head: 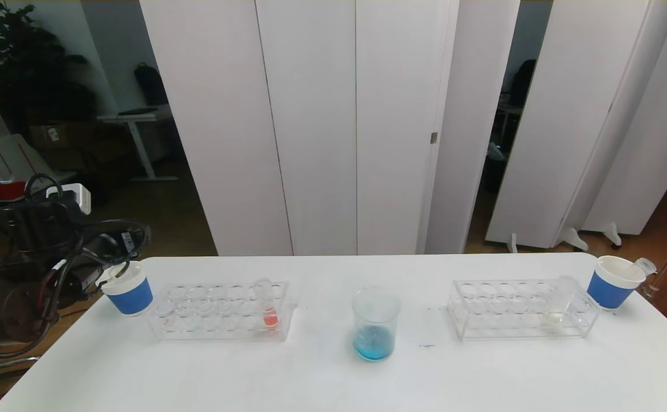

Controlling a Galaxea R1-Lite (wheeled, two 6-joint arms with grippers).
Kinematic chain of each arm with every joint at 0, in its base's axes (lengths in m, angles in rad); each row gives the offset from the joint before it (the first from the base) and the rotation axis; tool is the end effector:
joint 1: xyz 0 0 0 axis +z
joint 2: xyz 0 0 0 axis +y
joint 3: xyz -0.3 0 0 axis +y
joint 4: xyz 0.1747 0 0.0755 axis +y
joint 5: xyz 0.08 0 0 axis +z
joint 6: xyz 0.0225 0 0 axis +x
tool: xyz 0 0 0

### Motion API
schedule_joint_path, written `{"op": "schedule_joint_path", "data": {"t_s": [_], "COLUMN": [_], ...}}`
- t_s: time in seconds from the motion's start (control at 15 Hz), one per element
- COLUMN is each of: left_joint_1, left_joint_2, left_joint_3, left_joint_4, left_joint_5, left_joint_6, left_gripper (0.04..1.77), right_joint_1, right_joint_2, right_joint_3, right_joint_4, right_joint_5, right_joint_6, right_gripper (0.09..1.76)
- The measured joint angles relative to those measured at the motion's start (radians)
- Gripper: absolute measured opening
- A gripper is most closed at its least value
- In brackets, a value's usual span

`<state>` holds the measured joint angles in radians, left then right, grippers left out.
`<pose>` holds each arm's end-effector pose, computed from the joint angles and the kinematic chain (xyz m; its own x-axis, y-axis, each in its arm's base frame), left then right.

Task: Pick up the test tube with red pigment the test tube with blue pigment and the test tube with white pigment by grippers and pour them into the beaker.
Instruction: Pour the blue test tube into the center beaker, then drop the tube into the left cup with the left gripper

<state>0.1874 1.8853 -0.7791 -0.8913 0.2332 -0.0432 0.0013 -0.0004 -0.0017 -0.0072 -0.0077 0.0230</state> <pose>0.3312 0.0681 0.1412 0.8909 0.4041 -0.2075 -0.4118 0.9113 0.0070 -0.0230 -0.0002 0.0767 0.9999 -0.0064 0.0093 0.0062 0.9997 0.0231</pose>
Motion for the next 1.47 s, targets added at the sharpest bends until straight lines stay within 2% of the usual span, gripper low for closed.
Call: {"op": "schedule_joint_path", "data": {"t_s": [0.13,0.4,0.53,0.8,1.2,1.47], "left_joint_1": [-0.020,-0.092,-0.121,-0.138,-0.140,-0.141], "left_joint_2": [-0.091,-0.287,-0.400,-0.659,-1.049,-1.255], "left_joint_3": [0.032,0.131,0.180,0.237,0.256,0.281], "left_joint_4": [0.052,0.087,0.151,0.391,0.763,0.909], "left_joint_5": [-0.003,0.006,0.002,-0.006,-0.010,-0.027], "left_joint_6": [0.000,0.000,0.001,0.030,0.071,0.073], "left_gripper": [1.75,1.75,1.75,1.75,1.75,1.75], "right_joint_1": [0.000,0.000,0.000,0.000,0.000,0.000], "right_joint_2": [0.000,0.000,0.000,0.000,0.000,0.000], "right_joint_3": [0.000,0.000,0.000,0.000,0.000,0.000], "right_joint_4": [0.000,0.000,0.000,0.000,0.000,0.000], "right_joint_5": [0.000,0.000,0.000,0.000,0.000,0.000], "right_joint_6": [0.000,0.000,0.000,0.000,0.000,0.000], "right_gripper": [1.74,1.74,1.74,1.74,1.74,1.74]}}
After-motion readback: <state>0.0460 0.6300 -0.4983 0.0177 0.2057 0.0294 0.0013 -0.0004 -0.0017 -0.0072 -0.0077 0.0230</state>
